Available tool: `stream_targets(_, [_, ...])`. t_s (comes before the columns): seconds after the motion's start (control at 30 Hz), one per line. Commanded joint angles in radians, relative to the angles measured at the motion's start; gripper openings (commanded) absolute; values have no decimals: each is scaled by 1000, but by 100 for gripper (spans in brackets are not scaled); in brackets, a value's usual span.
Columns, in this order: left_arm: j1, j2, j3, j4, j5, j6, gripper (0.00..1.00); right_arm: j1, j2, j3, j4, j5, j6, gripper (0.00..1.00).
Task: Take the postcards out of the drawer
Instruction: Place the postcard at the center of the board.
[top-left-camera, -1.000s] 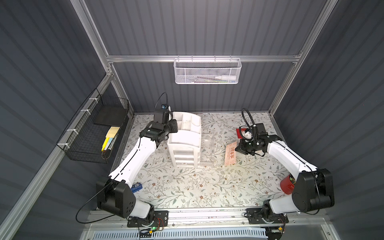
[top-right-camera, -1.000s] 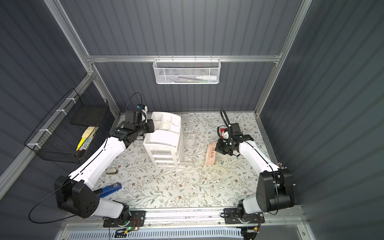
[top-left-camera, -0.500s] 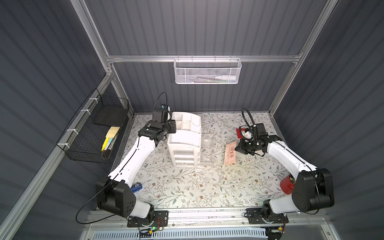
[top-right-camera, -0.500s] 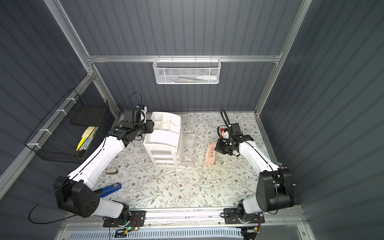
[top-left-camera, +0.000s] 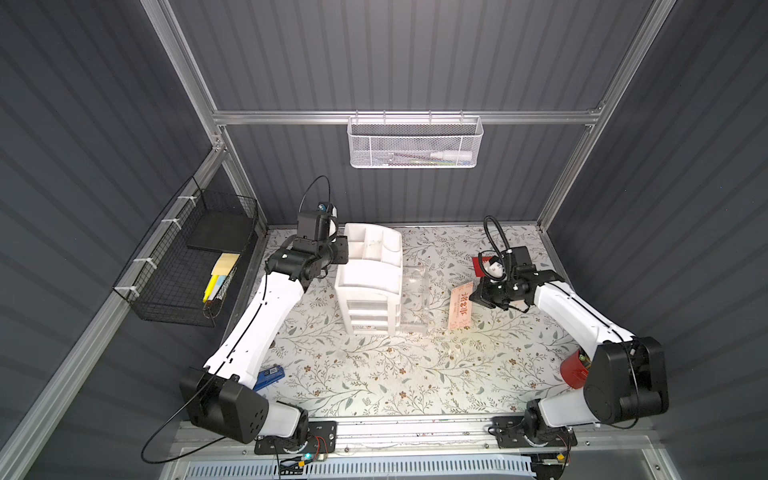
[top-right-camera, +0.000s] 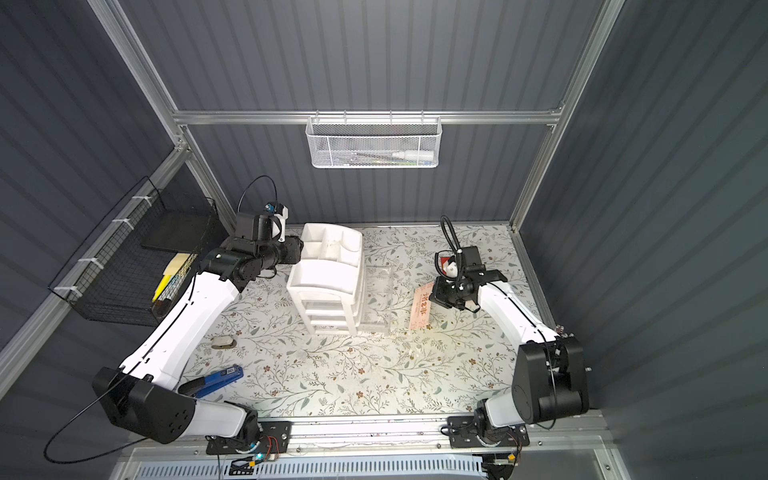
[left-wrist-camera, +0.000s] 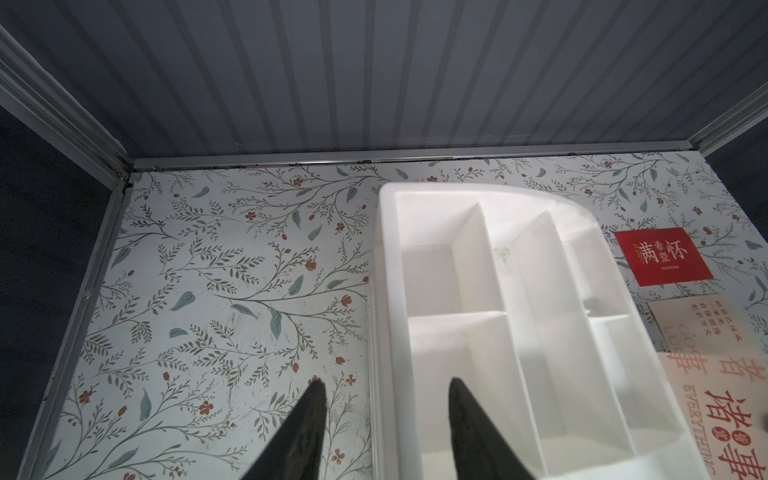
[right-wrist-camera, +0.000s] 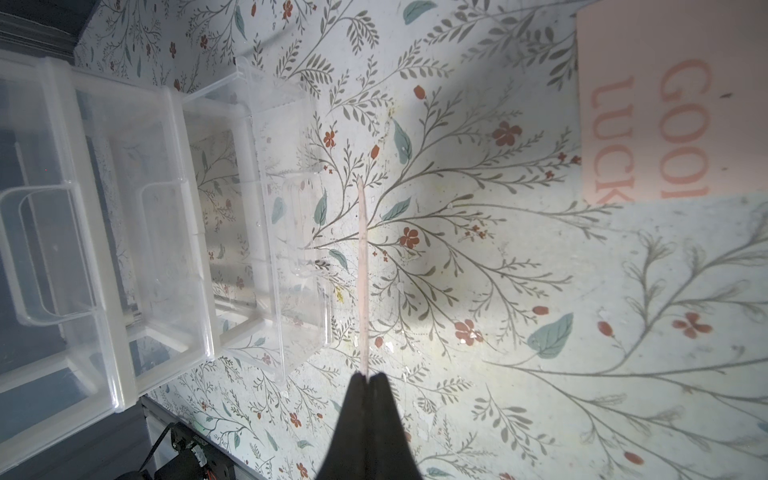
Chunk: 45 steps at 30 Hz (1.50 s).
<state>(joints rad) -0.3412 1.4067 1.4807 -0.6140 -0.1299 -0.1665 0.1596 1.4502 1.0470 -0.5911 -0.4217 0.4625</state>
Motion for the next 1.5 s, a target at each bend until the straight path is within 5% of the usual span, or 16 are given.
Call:
stream_targets(0.0, [1, -29, 50, -33, 4, 23, 50, -5, 3, -11, 7, -12, -18, 0])
stream_targets(0.23, [1, -35, 120, -34, 72, 46, 51, -10, -3, 26, 2, -6, -31, 0])
stream_targets(0.6, [-4, 44, 268, 35, 506, 92, 47, -46, -46, 300, -125, -52, -170, 0])
stream_targets(0.87, [-81, 159, 368, -5, 678, 196, 49, -46, -114, 306, 18, -234, -281, 0])
stream_targets(1.07, [-216, 295, 553, -198, 751, 397, 52, -46, -158, 306, 91, -449, -343, 0])
stream_targets(1.47, [-225, 441, 791, -393, 885, 598, 56, -26, -198, 275, 113, -656, -384, 0])
